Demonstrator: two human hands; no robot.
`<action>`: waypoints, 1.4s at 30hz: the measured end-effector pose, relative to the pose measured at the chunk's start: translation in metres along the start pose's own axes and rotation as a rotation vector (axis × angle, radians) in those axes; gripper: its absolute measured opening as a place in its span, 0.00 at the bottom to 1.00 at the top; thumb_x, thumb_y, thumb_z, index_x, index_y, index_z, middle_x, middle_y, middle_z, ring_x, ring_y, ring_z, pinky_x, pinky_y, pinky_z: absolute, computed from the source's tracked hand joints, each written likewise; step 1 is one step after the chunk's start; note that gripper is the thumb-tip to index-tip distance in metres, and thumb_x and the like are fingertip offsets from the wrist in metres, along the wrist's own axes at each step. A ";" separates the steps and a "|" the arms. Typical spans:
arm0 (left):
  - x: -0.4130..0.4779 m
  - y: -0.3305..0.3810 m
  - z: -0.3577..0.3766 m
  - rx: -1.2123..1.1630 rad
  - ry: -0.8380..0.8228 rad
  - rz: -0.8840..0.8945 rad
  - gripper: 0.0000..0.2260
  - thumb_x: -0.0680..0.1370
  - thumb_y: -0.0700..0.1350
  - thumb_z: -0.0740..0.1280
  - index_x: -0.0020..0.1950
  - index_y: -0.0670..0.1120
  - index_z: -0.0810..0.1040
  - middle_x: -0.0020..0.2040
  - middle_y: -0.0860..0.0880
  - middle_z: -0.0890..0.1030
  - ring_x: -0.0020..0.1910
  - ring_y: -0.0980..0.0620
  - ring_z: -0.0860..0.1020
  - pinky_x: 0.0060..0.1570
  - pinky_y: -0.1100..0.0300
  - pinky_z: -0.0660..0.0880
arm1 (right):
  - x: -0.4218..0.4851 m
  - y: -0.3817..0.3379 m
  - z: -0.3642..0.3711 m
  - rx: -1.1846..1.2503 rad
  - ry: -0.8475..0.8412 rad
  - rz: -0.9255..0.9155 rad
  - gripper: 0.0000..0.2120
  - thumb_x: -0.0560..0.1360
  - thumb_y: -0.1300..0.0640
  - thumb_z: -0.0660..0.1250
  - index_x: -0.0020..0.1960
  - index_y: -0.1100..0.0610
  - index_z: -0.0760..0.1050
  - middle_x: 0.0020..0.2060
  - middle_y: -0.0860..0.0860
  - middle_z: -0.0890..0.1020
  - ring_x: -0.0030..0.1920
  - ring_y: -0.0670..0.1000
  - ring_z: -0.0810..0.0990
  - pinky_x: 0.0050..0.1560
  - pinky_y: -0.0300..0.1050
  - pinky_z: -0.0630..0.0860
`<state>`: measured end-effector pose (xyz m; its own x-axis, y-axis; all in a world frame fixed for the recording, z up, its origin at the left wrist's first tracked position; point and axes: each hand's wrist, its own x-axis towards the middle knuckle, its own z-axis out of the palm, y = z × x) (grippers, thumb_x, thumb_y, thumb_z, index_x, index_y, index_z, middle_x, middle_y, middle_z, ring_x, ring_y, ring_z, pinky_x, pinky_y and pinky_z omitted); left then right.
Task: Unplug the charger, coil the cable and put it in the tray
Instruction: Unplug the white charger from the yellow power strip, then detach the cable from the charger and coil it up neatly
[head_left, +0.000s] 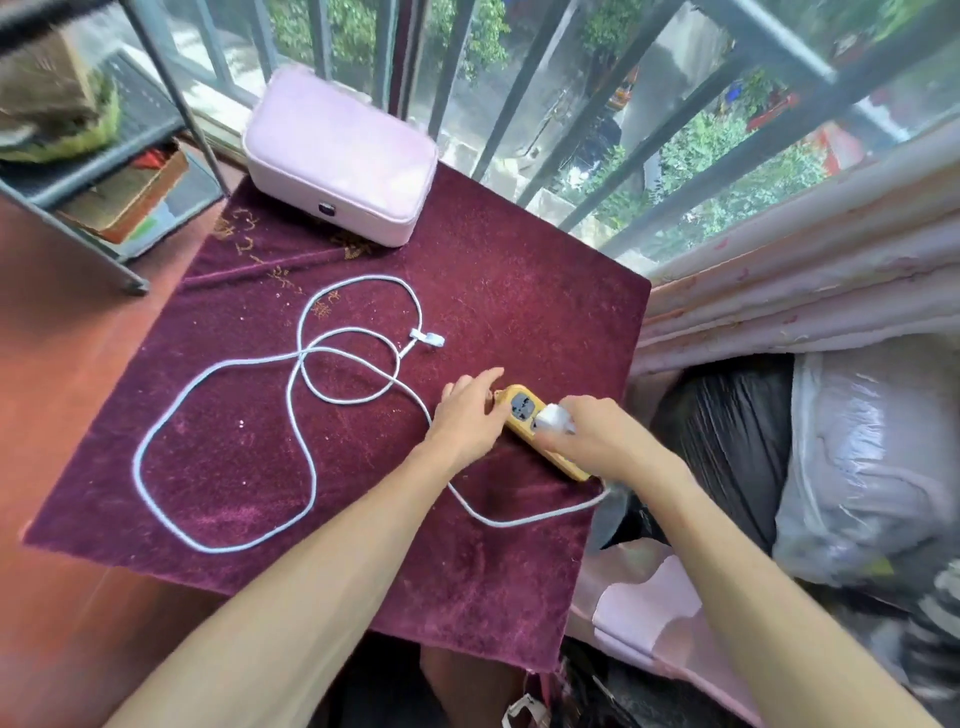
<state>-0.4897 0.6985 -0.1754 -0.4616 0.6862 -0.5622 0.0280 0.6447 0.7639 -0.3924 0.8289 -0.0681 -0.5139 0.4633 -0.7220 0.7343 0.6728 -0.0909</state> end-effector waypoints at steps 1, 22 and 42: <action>-0.021 0.008 -0.007 -0.123 0.027 -0.027 0.16 0.82 0.51 0.63 0.70 0.54 0.75 0.60 0.49 0.79 0.60 0.51 0.76 0.63 0.54 0.74 | -0.022 0.002 0.001 0.191 0.030 -0.013 0.12 0.78 0.43 0.70 0.52 0.51 0.78 0.45 0.47 0.83 0.45 0.53 0.83 0.38 0.46 0.74; -0.380 0.149 -0.090 -0.399 0.010 0.124 0.11 0.83 0.45 0.65 0.53 0.41 0.84 0.39 0.48 0.85 0.36 0.57 0.80 0.34 0.67 0.74 | -0.357 -0.052 -0.005 0.792 0.406 -0.422 0.22 0.72 0.52 0.79 0.63 0.41 0.78 0.35 0.44 0.78 0.34 0.36 0.76 0.41 0.28 0.72; -0.399 0.141 -0.092 -0.537 -0.020 0.123 0.21 0.73 0.54 0.70 0.54 0.37 0.84 0.41 0.44 0.87 0.32 0.52 0.81 0.33 0.62 0.80 | -0.360 -0.048 0.019 0.548 0.591 -0.619 0.13 0.82 0.42 0.62 0.45 0.50 0.72 0.33 0.44 0.76 0.34 0.47 0.74 0.37 0.49 0.73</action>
<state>-0.3833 0.4850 0.1857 -0.4664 0.7553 -0.4604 -0.3779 0.3004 0.8758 -0.2344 0.6187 0.1838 -0.9008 0.4342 0.0000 0.2905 0.6027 -0.7432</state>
